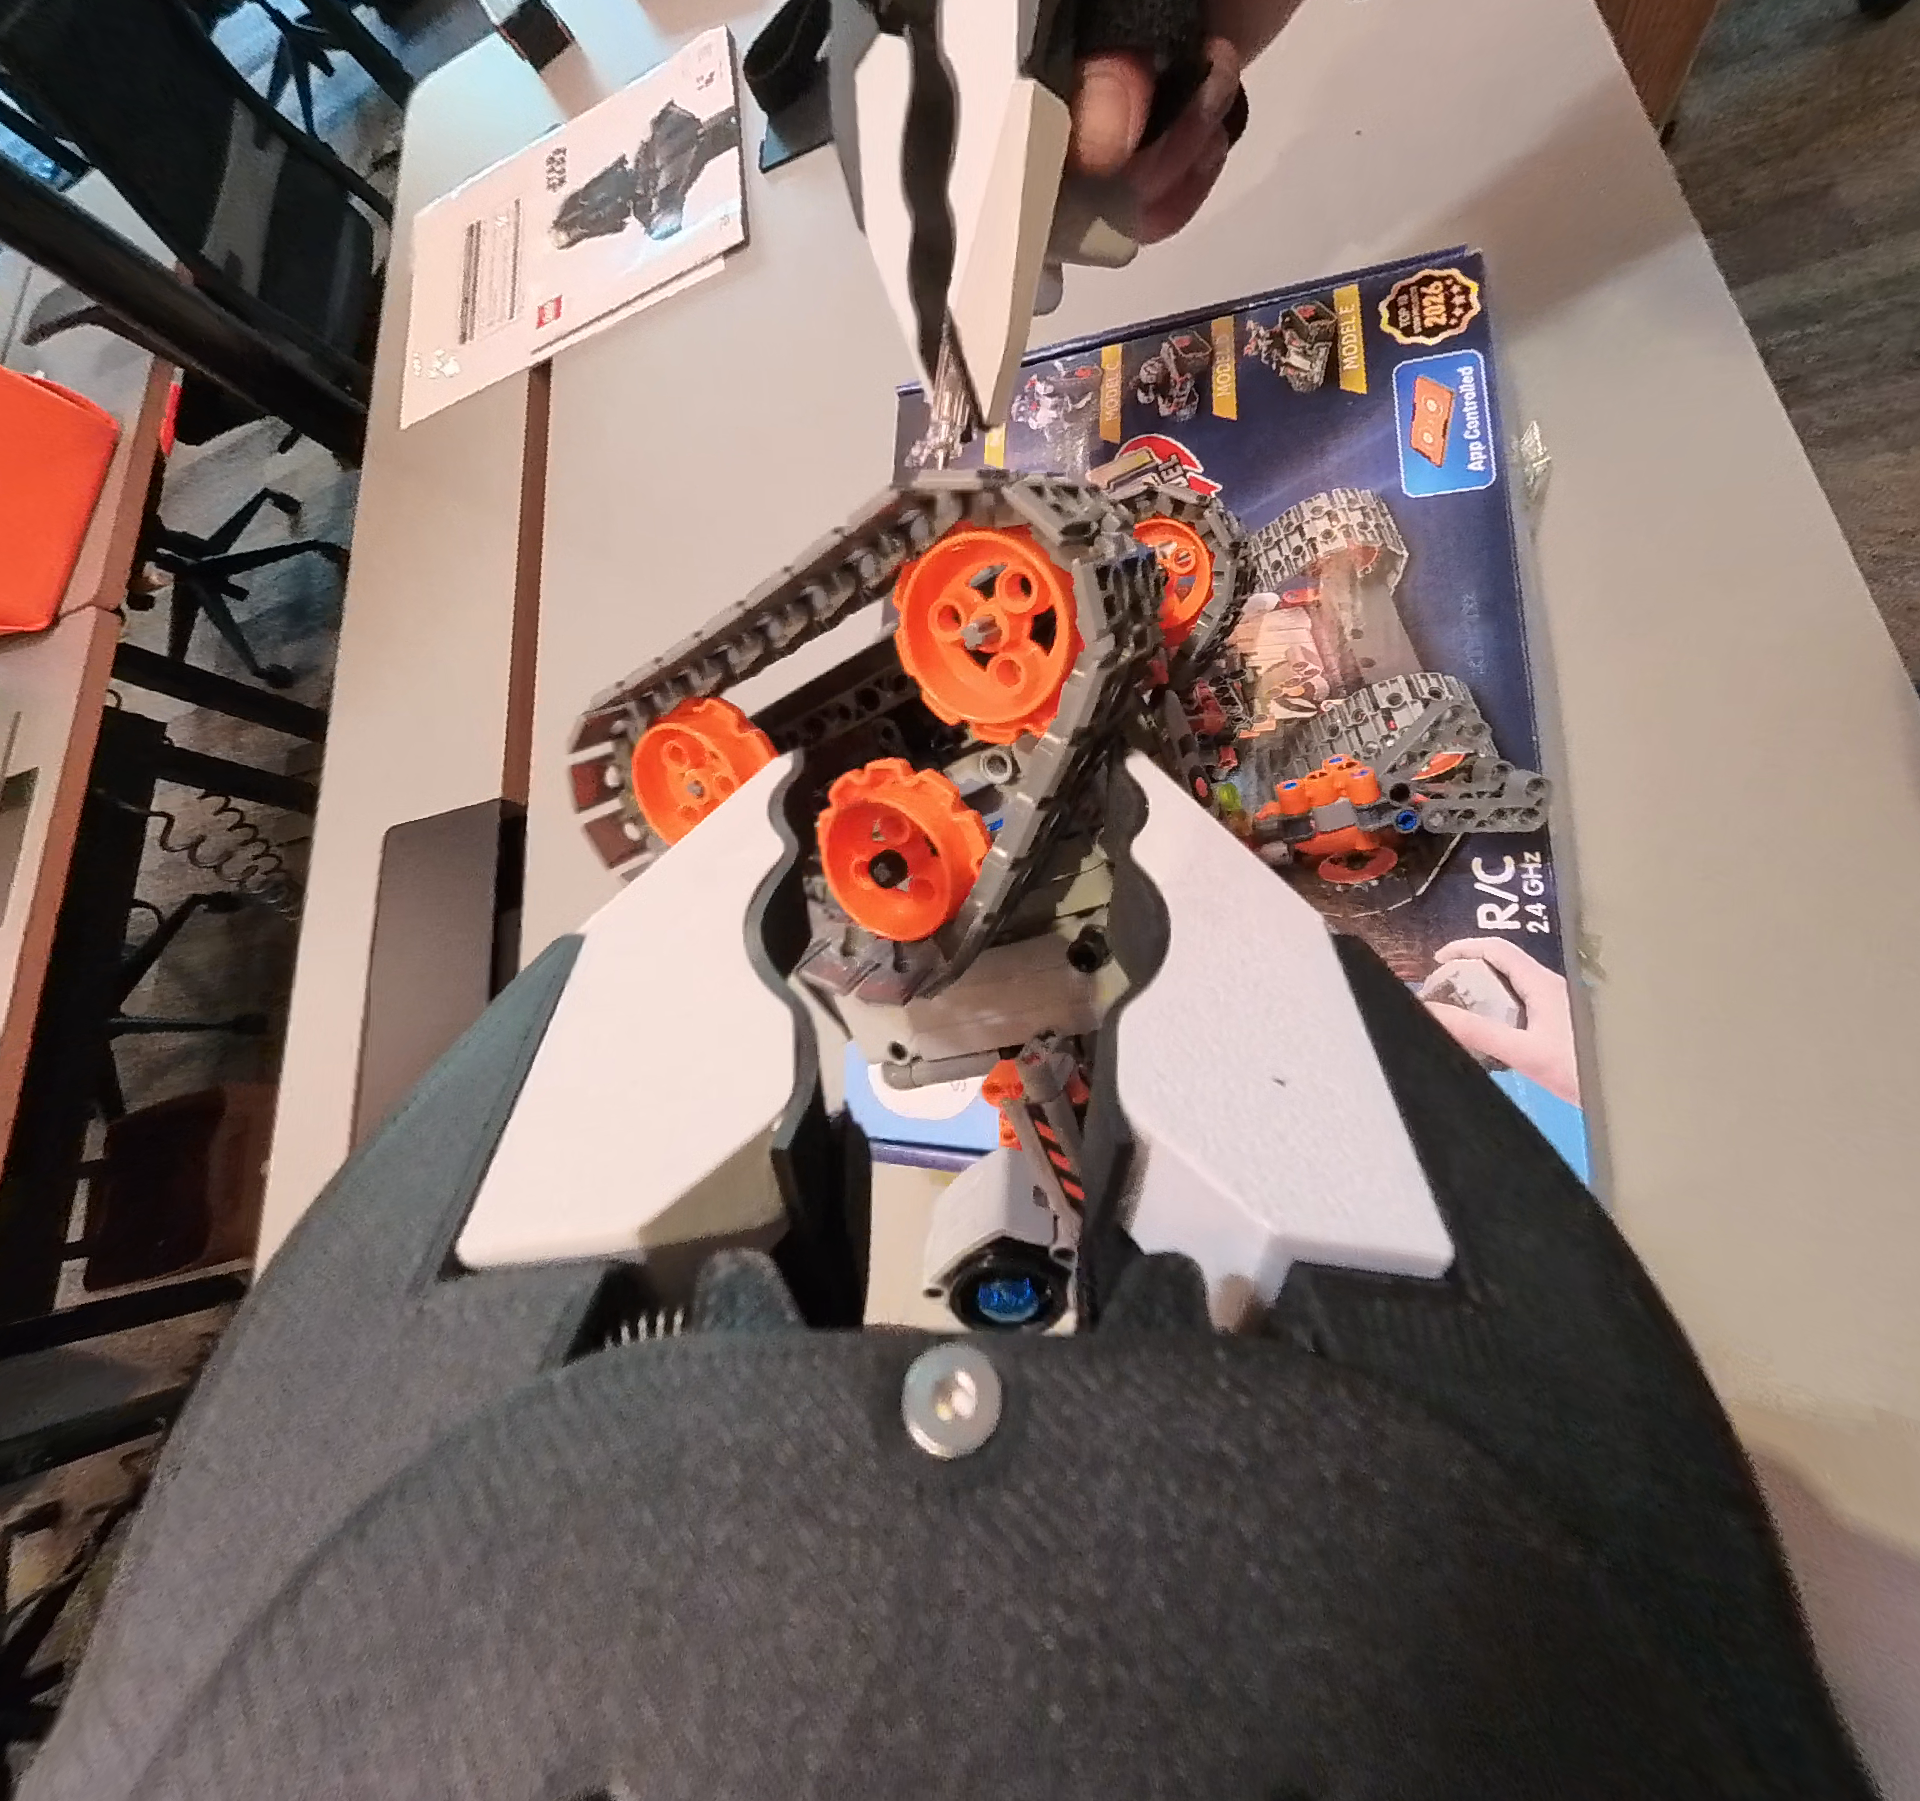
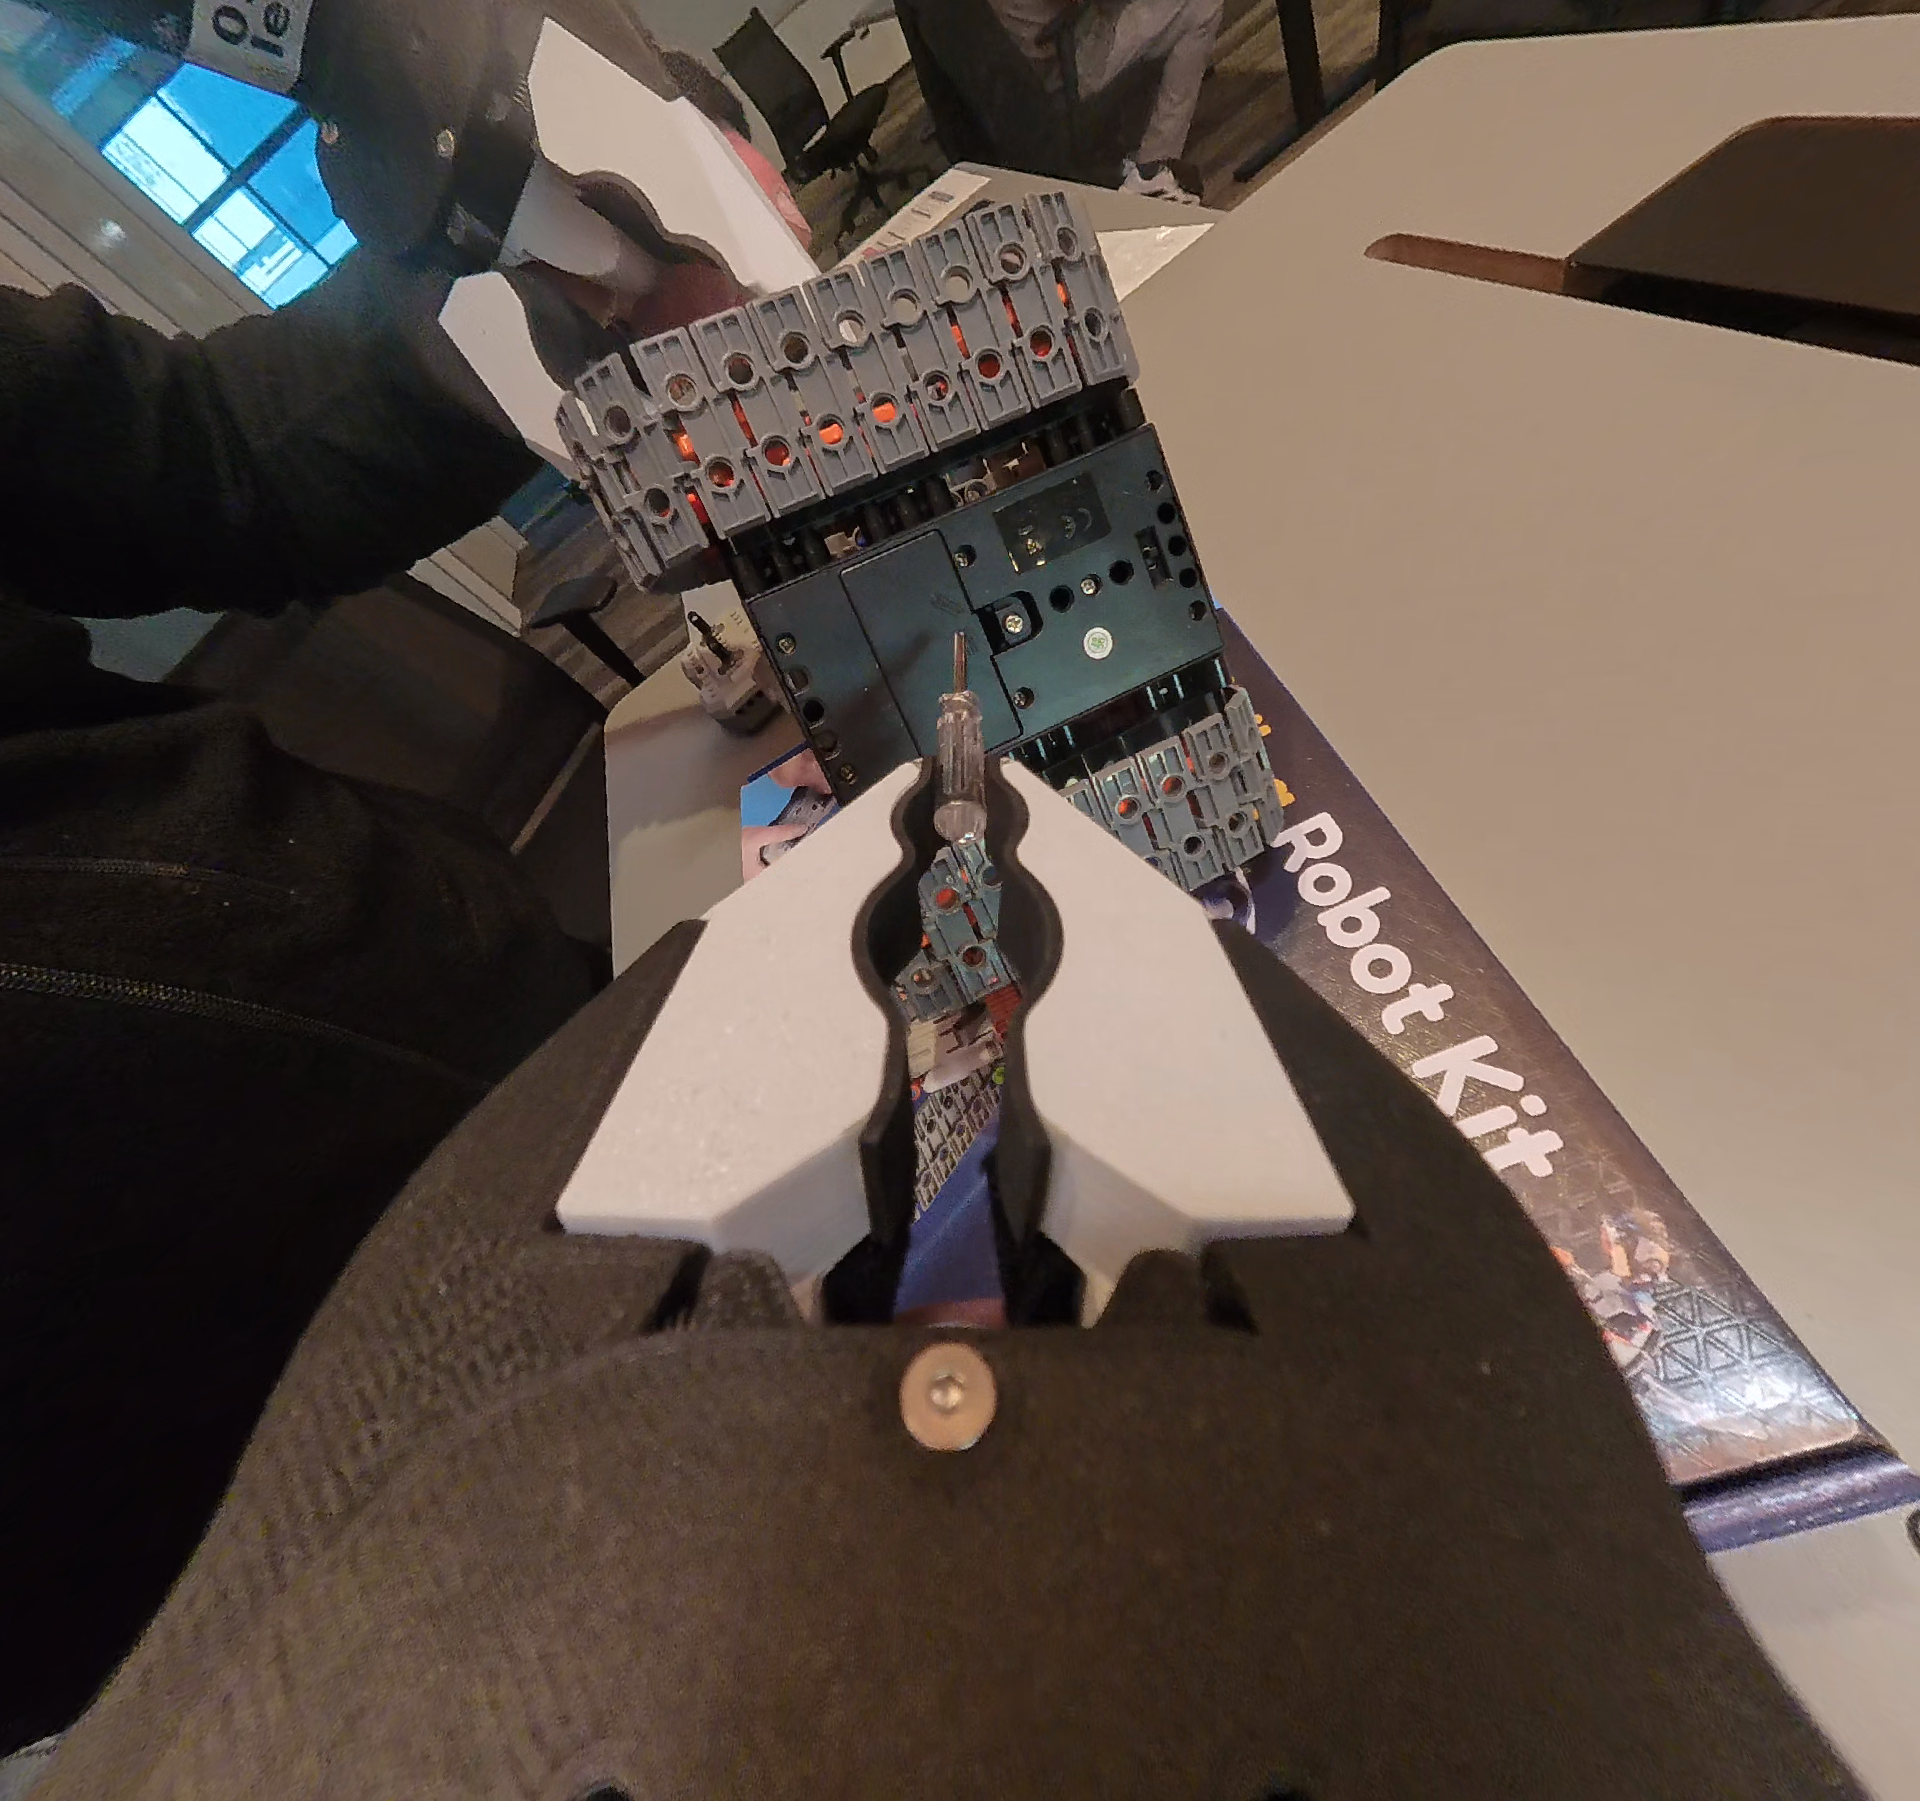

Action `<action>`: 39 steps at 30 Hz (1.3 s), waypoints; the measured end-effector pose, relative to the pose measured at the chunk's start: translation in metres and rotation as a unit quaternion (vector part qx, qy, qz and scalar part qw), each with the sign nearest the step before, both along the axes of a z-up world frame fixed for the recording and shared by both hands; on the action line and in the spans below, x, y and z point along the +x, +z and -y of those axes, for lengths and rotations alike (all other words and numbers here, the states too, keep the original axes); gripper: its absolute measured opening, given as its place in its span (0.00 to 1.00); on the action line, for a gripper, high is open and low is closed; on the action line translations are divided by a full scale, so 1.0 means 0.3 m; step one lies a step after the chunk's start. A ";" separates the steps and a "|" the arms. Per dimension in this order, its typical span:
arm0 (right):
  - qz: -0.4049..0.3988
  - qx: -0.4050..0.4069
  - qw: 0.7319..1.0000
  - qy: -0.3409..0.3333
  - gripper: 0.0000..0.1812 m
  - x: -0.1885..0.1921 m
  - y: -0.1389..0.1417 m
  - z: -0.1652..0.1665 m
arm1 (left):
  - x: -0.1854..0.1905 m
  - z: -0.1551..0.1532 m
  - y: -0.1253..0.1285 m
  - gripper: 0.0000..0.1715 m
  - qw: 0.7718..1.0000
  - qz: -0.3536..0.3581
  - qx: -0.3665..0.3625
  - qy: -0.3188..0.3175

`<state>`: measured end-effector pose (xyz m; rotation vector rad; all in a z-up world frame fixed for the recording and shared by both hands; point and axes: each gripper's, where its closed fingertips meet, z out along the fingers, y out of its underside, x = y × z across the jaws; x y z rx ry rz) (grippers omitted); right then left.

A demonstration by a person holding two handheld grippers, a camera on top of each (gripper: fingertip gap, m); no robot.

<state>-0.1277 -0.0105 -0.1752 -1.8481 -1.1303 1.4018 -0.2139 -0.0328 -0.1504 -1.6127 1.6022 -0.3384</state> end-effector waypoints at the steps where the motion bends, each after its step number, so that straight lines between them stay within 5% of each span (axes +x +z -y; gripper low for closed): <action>1: -0.004 0.001 1.000 -0.001 0.03 0.003 0.006 0.001 | -0.008 0.001 0.009 0.32 1.000 0.001 0.005 0.002; 6: -0.022 0.040 0.999 -0.003 0.03 0.037 0.101 0.037 | -0.019 0.010 0.178 0.28 0.992 0.028 0.114 0.038; 11: -0.026 0.099 0.995 0.004 0.03 0.066 0.236 0.127 | 0.129 0.109 0.311 0.26 0.984 0.051 0.172 -0.003; 18: -0.039 0.112 0.992 0.036 0.03 0.038 0.319 0.232 | 0.296 0.147 0.248 0.16 0.975 0.009 0.217 -0.047; 21: -0.052 0.101 0.993 0.039 0.03 0.039 0.335 0.250 | 0.312 0.151 0.253 0.00 0.968 0.011 0.245 -0.050; 27: -0.080 0.105 0.991 0.013 0.03 0.051 0.369 0.249 | 0.327 0.157 0.270 0.00 0.971 0.034 0.232 -0.039; 31: -0.119 0.157 0.980 0.006 0.13 0.052 0.407 0.259 | 0.341 0.165 0.288 0.00 0.978 0.076 0.193 -0.030; 39: -0.086 0.199 0.976 0.026 0.03 0.047 0.392 0.271 | 0.369 0.184 0.280 0.00 0.983 0.095 0.156 -0.037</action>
